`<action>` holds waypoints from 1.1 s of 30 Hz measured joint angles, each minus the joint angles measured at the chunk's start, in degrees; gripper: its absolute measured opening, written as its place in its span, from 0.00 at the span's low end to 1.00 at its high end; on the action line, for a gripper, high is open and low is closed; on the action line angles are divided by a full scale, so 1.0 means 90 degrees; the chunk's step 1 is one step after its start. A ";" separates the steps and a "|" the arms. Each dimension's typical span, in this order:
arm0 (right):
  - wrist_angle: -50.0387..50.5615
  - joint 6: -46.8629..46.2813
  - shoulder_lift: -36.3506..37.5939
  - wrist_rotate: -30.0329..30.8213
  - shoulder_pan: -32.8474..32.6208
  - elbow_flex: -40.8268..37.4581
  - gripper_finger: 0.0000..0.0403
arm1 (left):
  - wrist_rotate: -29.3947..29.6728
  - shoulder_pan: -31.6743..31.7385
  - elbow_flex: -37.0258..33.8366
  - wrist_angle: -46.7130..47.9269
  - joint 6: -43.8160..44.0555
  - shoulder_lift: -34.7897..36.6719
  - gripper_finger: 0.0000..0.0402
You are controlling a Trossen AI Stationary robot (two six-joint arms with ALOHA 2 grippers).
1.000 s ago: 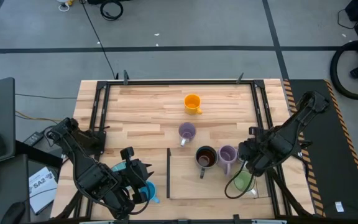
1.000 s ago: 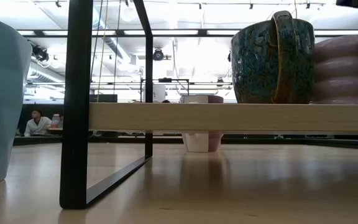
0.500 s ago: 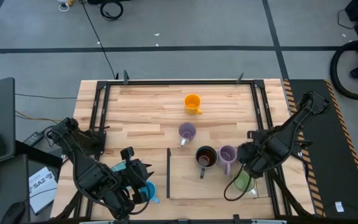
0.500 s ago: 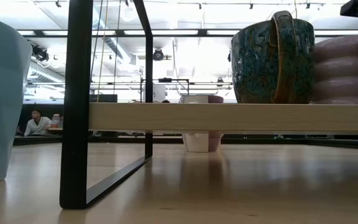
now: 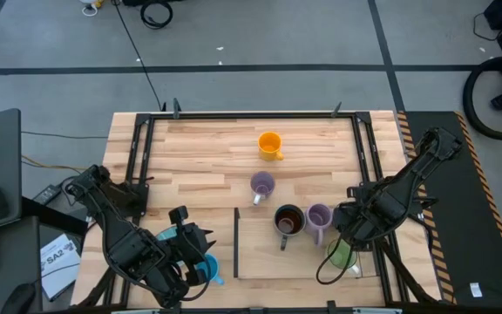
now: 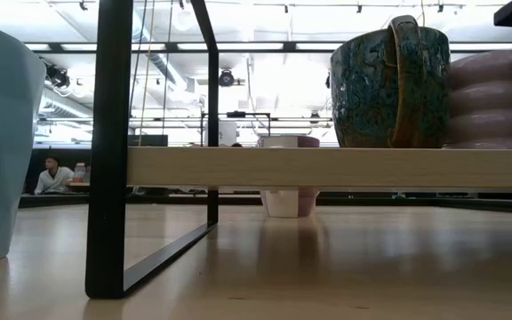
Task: Place coffee mugs
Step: Adjust the white mug
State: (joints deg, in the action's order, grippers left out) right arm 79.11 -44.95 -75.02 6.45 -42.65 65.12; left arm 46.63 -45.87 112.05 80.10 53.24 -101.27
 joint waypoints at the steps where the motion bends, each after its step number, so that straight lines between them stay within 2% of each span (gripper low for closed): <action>1: -0.0002 0.0010 0.0000 -0.0045 0.0000 0.0000 0.31 | 0.0000 -0.0002 0.0000 0.0001 0.0001 0.0000 0.29; 12: -0.0029 0.0169 0.0000 -0.0347 -0.0015 0.0000 0.31 | 0.0000 -0.0002 0.0000 0.0001 0.0002 0.0000 0.29; 21: -0.0020 0.0136 0.0005 -0.0339 -0.0007 0.0000 0.31 | 0.0000 0.0001 0.0000 0.0002 -0.0001 0.0000 0.29; 28: 0.0265 -0.0049 0.0235 0.0033 0.0093 0.0159 0.31 | 0.0000 0.0064 0.0000 0.0004 -0.0302 0.0000 0.29; 33: 0.0361 0.0022 0.0427 0.0632 0.0330 0.0511 0.31 | -0.0109 0.0369 0.0000 0.0007 -0.0671 0.0057 0.29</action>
State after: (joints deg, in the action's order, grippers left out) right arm 82.36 -44.75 -71.18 12.14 -39.69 69.72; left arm 45.65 -42.56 112.05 80.16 47.20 -100.76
